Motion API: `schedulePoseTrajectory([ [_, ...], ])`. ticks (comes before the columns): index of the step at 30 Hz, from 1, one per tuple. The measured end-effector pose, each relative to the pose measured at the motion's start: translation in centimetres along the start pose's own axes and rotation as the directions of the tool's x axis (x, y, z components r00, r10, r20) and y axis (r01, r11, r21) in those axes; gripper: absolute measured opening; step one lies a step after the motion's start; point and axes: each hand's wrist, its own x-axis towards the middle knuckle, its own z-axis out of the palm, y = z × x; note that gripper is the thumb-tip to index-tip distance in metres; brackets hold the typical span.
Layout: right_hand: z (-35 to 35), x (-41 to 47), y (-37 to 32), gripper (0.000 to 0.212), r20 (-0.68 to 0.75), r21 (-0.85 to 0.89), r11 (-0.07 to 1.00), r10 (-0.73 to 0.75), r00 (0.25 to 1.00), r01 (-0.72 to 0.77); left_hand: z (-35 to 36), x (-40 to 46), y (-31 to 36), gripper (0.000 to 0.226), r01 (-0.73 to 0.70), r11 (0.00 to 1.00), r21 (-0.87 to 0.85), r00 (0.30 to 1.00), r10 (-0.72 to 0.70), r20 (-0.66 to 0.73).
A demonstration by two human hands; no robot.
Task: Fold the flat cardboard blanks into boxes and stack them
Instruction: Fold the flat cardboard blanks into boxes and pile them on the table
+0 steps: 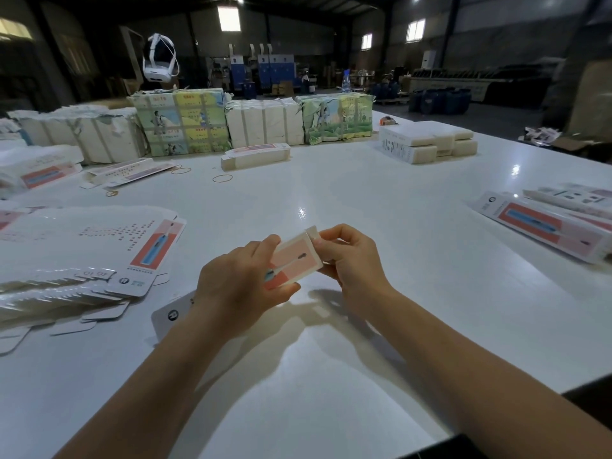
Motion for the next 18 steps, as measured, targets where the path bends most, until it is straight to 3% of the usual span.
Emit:
schedulePoseTrajectory([
  [3, 0.01, -0.19, 0.31, 0.02, -0.04, -0.234, 0.964, -0.137, 0.99, 0.124, 0.06, 0.08, -0.21, 0.071, 0.019, 1.0, 0.007, 1.0, -0.019, -0.002],
  [12, 0.32, -0.76, 0.72, 0.019, 0.026, -0.516, 0.762, -0.443, 0.896, 0.392, 0.09, -0.06, -0.51, 0.071, 0.014, 0.999, 0.03, 1.0, -0.015, 0.002],
  [18, 0.0, -0.68, 0.56, 0.018, 0.069, -0.559, 0.716, -0.463, 0.883, 0.419, 0.0, -0.06, -0.5, 0.072, 0.036, 0.998, 0.046, 0.999, -0.037, 0.022],
])
